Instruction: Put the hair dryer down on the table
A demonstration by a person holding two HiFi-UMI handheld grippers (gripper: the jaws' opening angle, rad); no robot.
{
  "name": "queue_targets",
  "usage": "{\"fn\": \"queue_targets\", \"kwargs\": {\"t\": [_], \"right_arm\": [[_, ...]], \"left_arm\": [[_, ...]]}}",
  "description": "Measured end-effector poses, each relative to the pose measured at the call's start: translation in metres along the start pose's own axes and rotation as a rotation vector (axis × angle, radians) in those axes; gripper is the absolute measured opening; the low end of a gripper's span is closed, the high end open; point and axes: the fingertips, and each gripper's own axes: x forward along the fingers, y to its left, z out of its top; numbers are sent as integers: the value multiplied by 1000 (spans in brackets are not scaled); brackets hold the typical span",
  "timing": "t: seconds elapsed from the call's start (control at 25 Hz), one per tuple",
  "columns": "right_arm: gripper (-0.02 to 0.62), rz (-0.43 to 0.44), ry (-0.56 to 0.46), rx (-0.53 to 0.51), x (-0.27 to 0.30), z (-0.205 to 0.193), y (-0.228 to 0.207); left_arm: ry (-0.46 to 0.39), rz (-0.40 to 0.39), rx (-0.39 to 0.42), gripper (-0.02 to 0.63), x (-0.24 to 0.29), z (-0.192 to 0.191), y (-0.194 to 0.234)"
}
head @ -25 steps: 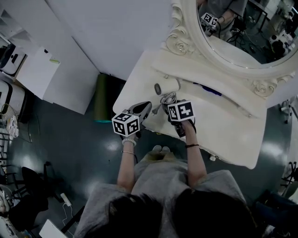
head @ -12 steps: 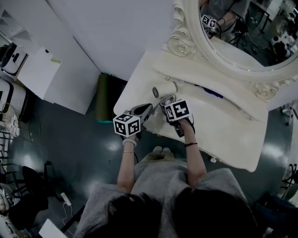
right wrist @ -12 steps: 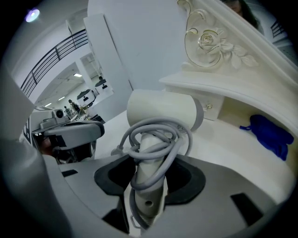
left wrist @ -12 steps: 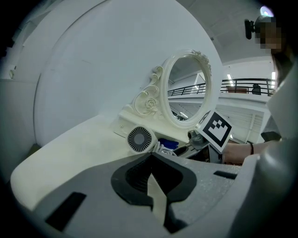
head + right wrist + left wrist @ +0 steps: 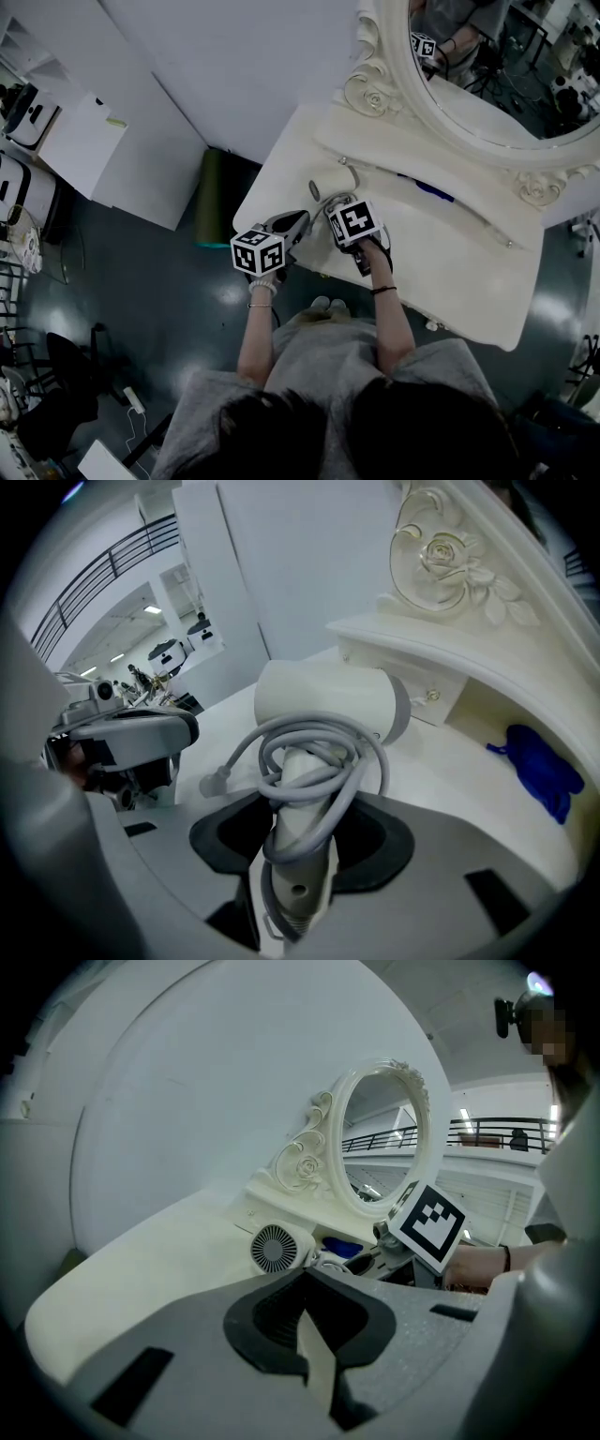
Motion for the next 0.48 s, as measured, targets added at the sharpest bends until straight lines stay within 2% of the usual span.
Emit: {"fn": "queue_targets", "kwargs": {"t": [0.48], "right_arm": [[193, -56, 63, -62, 8, 2, 1]], "left_arm": [[-11, -2, 1, 5, -1, 7, 6]]}}
